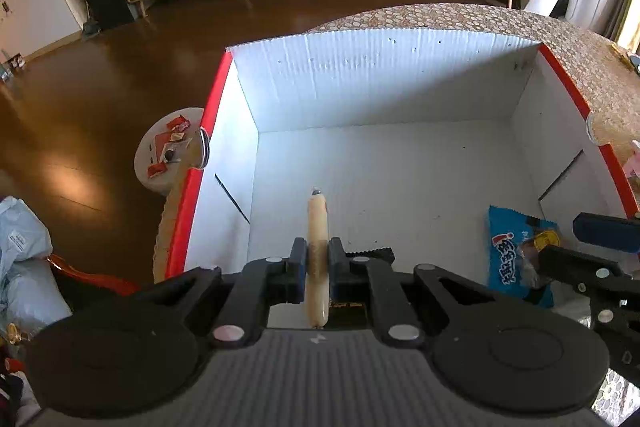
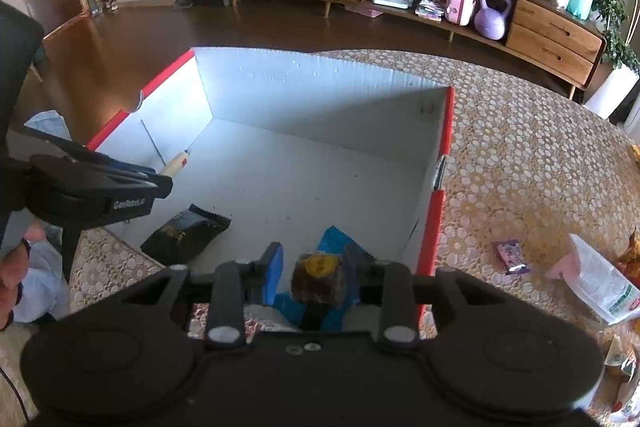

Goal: Organize snacks
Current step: 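Carry the stick snack with the left tool while the right tool carries the brown cylinder into the box, then open both tools over the box and withdraw them toward the table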

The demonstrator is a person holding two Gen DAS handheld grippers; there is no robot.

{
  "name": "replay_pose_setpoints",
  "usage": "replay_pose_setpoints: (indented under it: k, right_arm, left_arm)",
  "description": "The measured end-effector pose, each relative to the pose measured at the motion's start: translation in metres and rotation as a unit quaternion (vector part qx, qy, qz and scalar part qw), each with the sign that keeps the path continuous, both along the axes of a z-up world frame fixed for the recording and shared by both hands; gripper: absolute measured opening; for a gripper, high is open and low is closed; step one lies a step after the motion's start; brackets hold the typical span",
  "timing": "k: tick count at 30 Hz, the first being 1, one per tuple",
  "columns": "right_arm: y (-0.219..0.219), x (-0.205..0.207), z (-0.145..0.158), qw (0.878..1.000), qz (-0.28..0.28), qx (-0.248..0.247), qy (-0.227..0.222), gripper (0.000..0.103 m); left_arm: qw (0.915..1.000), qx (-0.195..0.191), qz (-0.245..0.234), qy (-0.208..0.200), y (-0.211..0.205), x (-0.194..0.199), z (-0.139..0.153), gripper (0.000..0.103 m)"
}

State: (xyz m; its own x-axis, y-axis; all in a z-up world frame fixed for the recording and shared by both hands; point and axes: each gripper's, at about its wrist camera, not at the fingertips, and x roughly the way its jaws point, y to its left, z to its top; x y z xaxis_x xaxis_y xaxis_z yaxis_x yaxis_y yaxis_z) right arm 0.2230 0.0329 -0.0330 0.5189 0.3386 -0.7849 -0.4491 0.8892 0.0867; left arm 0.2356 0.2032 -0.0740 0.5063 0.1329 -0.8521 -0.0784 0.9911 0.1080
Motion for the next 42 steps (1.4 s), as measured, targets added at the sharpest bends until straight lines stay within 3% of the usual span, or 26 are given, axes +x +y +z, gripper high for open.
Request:
replay_pose_setpoints:
  k: [6,9,11,13,17,20,26,30,34,42]
  right_arm:
    - [0.001,-0.002,0.006,1.0,0.004,0.004,-0.005,0.039]
    - [-0.002,-0.005,0.011,1.0,0.004,0.013,-0.008,0.045]
    - [-0.005,-0.008,0.015,1.0,0.003,0.019,-0.01,0.052]
    - [-0.008,-0.011,0.02,1.0,0.004,0.026,-0.015,0.058]
    - [-0.016,-0.019,0.03,0.999,0.005,0.037,-0.029,0.078]
    - [-0.024,-0.025,0.037,0.998,0.005,0.049,-0.032,0.085]
    - [-0.038,-0.037,0.052,0.998,0.002,0.05,-0.049,0.101]
    - [-0.049,-0.045,0.059,0.997,0.002,0.052,-0.057,0.102]
    - [-0.055,-0.055,0.064,0.997,-0.001,0.056,-0.059,0.103]
    - [-0.07,-0.085,0.073,0.994,-0.009,0.076,-0.077,0.103]
  left_arm:
    - [0.9998,-0.016,0.006,0.0,0.002,-0.003,0.003,0.016]
    - [0.9994,-0.032,0.009,-0.004,0.002,-0.007,0.005,0.033]
    - [0.9992,-0.038,0.011,-0.011,0.001,-0.011,0.009,0.056]
    - [0.9989,-0.041,0.011,-0.022,-0.001,-0.016,0.013,0.064]
    - [0.9984,-0.044,0.004,-0.034,-0.006,-0.024,0.022,0.064]
    - [0.9982,-0.041,-0.002,-0.044,-0.012,-0.031,0.029,0.07]
    - [0.996,-0.059,-0.008,-0.066,-0.019,-0.043,0.044,0.07]
    - [0.9944,-0.065,-0.017,-0.082,-0.028,-0.052,0.053,0.071]
    - [0.9915,-0.075,-0.024,-0.103,-0.038,-0.062,0.065,0.081]
    - [0.9858,-0.094,-0.047,-0.131,-0.062,-0.086,0.076,0.082]
